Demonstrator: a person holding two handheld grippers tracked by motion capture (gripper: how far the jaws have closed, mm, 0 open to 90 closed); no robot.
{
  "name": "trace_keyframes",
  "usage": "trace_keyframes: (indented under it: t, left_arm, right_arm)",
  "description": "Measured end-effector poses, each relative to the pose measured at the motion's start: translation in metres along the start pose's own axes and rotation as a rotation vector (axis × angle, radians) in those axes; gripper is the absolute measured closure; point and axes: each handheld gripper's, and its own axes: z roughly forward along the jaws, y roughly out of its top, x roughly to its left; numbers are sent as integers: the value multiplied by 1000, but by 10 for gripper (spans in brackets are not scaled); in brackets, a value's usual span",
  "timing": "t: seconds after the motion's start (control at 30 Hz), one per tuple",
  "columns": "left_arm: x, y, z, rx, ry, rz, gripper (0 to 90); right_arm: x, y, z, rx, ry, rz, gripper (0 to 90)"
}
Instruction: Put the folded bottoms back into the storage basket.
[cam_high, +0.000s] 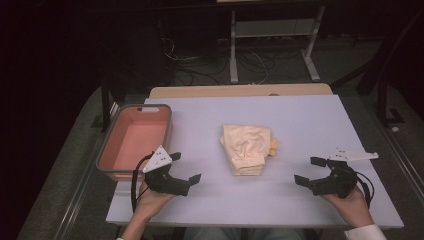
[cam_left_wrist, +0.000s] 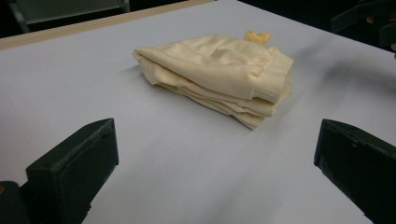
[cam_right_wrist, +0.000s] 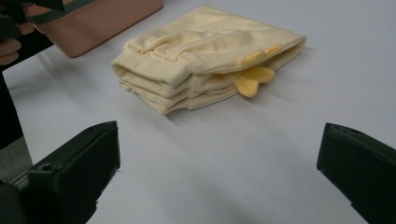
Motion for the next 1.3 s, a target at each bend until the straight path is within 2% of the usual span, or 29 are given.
trace_keyframes:
  t: [0.23, 0.33, 0.5, 0.7, 0.93, 1.2, 1.3]
  left_arm:
    - [-2, 3, -1, 16, 0, 14, 0]
    - [-2, 6, 0, 42, -7, 10, 0]
    - [-3, 9, 2, 62, -16, 21, 0]
    - [-5, 18, 3, 79, -22, 37, 0]
    - [-7, 33, 5, 92, -29, 53, 0]
    - [-8, 50, 9, 99, -41, 69, 0]
    - [-7, 53, 10, 98, -48, 63, 0]
  right_arm:
    - [1, 1, -1, 13, -21, 1, 0]
    - [2, 4, -3, 18, -26, 1, 0]
    - [4, 7, -4, 18, -18, 1, 0]
    - [8, 14, -4, 36, -17, -10, 0]
    - [6, 17, -4, 46, -11, 14, 0]
    - [5, 27, -7, 38, -11, 4, 0]
    - [5, 29, -8, 37, -11, 3, 0]
